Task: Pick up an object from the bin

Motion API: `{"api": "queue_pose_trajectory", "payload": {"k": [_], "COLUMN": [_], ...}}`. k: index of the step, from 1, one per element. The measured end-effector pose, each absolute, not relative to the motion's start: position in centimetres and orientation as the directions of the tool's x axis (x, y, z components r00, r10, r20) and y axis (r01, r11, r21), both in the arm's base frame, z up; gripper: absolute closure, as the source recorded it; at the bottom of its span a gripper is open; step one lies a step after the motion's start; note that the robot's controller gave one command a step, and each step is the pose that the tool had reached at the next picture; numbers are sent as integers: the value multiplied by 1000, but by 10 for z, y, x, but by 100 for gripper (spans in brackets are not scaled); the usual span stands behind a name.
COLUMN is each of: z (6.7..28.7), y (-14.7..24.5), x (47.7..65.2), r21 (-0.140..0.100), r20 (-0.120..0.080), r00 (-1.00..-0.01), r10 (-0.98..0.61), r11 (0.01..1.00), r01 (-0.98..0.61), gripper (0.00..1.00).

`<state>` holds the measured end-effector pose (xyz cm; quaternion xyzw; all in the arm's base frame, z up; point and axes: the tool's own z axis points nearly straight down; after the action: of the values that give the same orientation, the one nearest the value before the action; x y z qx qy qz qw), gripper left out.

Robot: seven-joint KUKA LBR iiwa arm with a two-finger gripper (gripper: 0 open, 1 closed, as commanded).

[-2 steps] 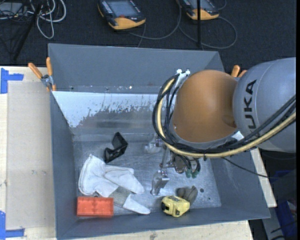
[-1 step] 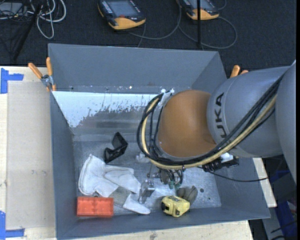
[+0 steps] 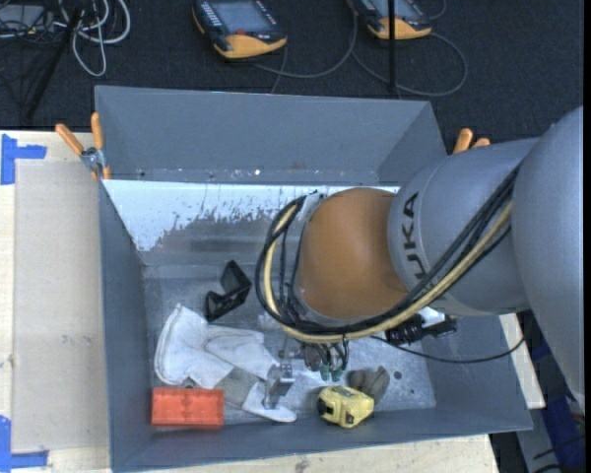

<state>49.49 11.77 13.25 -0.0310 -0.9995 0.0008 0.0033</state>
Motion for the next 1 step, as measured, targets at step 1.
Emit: {"api": "queue_pose_trajectory", "payload": {"k": [1], "z": [112], "y": [141], "x": [501], "r21": [0], "r20": [2], "r00": [-982], "r10": [189], "r11": [982], "r01": [189], "gripper": [0]}}
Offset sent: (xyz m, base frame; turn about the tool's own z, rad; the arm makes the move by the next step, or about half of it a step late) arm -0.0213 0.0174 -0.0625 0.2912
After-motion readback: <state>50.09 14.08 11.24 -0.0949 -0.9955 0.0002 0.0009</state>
